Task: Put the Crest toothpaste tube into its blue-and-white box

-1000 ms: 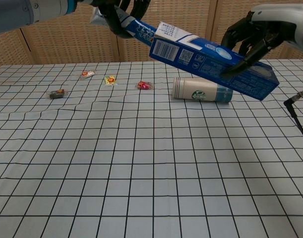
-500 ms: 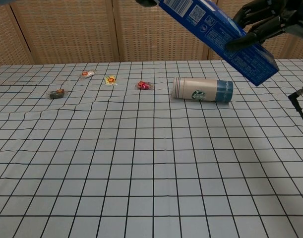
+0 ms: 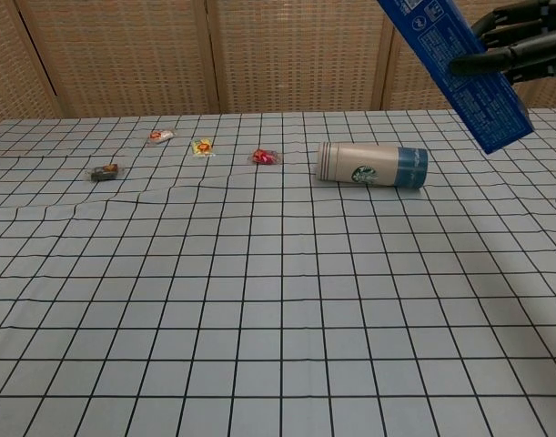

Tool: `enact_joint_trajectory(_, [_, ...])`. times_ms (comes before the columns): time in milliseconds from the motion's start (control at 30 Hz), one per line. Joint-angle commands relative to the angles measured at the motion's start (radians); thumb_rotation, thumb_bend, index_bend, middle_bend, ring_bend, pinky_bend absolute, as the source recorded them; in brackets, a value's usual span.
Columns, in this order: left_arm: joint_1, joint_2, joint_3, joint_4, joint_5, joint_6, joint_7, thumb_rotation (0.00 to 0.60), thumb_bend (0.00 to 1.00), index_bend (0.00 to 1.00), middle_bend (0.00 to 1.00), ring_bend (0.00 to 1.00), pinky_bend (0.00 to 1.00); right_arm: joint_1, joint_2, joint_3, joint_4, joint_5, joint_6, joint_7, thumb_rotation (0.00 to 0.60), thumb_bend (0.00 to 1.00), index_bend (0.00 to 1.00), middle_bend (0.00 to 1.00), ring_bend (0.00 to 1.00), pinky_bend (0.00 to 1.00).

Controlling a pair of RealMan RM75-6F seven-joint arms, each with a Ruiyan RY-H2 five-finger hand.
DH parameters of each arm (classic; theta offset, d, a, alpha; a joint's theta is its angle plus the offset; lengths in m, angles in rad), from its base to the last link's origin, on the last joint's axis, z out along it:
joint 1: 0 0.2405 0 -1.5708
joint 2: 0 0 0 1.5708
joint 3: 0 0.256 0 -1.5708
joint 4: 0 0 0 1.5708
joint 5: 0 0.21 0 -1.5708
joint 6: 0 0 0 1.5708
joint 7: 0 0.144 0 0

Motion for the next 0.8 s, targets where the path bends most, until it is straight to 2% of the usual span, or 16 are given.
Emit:
enact_joint_trajectory(33, [0.026,0.015,0.009,-0.019,0.008,0.025,-0.027,0.600,0.30,0.23,0.07,0.09,0.16,-0.023,-0.018,0.012,0.011,-0.013,0.009,0.081,0.600,0.21,0.74,0.56,0.62,0.62])
enact_joint_trajectory(133, [0.054,0.024,0.027,-0.023,0.028,0.049,-0.055,0.600,0.30,0.23,0.07,0.09,0.16,-0.038,-0.022,0.020,0.022,-0.040,-0.001,0.164,0.600,0.21,0.74,0.56,0.62,0.62])
enact_joint_trajectory(233, [0.086,0.031,0.048,-0.028,0.039,0.067,-0.081,0.600,0.30,0.23,0.07,0.09,0.16,-0.043,-0.027,0.004,0.049,-0.064,0.003,0.159,0.600,0.21,0.74,0.56,0.62,0.62])
enact_joint_trajectory(400, [0.152,0.041,0.092,-0.054,0.041,0.098,-0.125,0.600,0.30,0.23,0.07,0.09,0.16,-0.041,-0.024,-0.037,0.087,-0.087,0.013,0.058,0.600,0.21,0.74,0.56,0.62,0.62])
enact_joint_trajectory(633, [0.285,0.053,0.189,-0.099,0.026,0.134,-0.220,0.600,0.29,0.23,0.07,0.09,0.16,-0.053,-0.039,-0.148,0.170,-0.130,0.047,-0.175,0.600,0.21,0.74,0.56,0.62,0.62])
enact_joint_trajectory(800, [0.380,0.046,0.267,-0.087,0.119,0.183,-0.306,0.600,0.28,0.24,0.07,0.09,0.16,-0.068,-0.084,-0.222,0.222,-0.130,0.071,-0.339,0.600,0.21,0.73,0.56,0.62,0.62])
